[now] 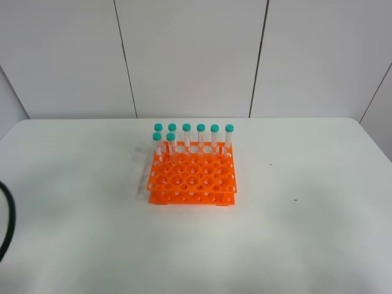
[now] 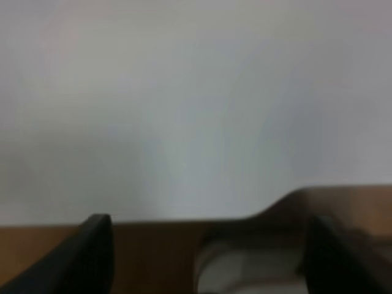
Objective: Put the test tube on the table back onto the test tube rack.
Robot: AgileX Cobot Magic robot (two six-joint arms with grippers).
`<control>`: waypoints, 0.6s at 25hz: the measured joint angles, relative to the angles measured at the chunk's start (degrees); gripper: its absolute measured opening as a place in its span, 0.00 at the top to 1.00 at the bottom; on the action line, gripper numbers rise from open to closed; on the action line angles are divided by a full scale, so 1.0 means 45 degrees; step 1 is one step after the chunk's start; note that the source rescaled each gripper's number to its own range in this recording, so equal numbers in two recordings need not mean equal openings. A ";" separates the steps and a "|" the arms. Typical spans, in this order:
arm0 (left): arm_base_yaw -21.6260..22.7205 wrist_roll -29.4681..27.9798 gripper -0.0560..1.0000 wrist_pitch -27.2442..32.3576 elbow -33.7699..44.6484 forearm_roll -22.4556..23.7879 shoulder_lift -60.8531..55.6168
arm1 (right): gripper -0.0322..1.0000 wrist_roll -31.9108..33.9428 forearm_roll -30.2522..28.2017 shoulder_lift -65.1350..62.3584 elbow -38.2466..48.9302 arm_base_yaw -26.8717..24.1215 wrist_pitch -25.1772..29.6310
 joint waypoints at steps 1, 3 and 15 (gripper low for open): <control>0.0000 0.0000 0.07 -0.0045 0.0004 0.0026 -0.0595 | 0.00 0.0000 0.0000 0.0000 0.0000 0.0000 0.0000; 0.0000 0.0000 0.07 -0.0069 0.0004 0.0092 -0.1589 | 0.00 0.0000 0.0000 0.0000 0.0000 0.0000 0.0000; 0.0000 0.0000 0.07 -0.0072 0.0014 0.0153 -0.4654 | 0.00 0.0000 0.0000 0.0000 0.0000 0.0000 0.0000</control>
